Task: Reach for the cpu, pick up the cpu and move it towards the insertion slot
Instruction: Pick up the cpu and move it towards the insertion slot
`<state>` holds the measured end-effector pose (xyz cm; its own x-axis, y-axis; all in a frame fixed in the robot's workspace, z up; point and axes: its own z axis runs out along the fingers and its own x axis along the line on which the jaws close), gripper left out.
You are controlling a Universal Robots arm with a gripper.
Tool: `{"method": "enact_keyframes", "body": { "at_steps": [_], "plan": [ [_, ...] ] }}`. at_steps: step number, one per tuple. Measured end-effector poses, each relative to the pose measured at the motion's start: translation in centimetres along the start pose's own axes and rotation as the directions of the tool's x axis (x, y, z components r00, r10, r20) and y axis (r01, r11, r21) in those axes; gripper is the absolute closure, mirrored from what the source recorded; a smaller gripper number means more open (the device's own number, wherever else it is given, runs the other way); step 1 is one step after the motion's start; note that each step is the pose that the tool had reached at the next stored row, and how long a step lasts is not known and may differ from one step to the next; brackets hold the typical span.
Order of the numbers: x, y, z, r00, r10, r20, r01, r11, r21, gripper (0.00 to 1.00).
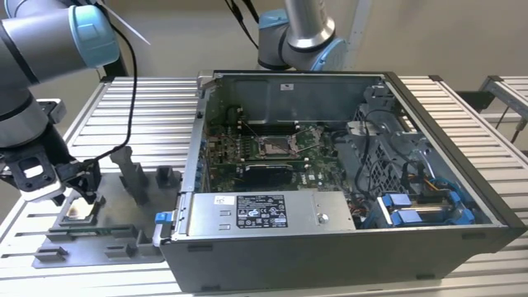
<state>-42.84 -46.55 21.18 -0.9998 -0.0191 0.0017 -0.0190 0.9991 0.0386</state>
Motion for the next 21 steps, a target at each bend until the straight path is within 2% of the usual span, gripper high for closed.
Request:
{"method": "enact_keyframes", "body": {
  "at_steps": [13, 21],
  "plan": [
    [0.00, -0.01, 0.30, 1.0000, 0.000, 0.0000, 0.000, 1.0000, 0.0000, 0.00],
    [0.00, -0.03, 0.81, 1.0000, 0.000, -0.0001, 0.000, 1.0000, 0.0000, 0.00]
  ]
}}
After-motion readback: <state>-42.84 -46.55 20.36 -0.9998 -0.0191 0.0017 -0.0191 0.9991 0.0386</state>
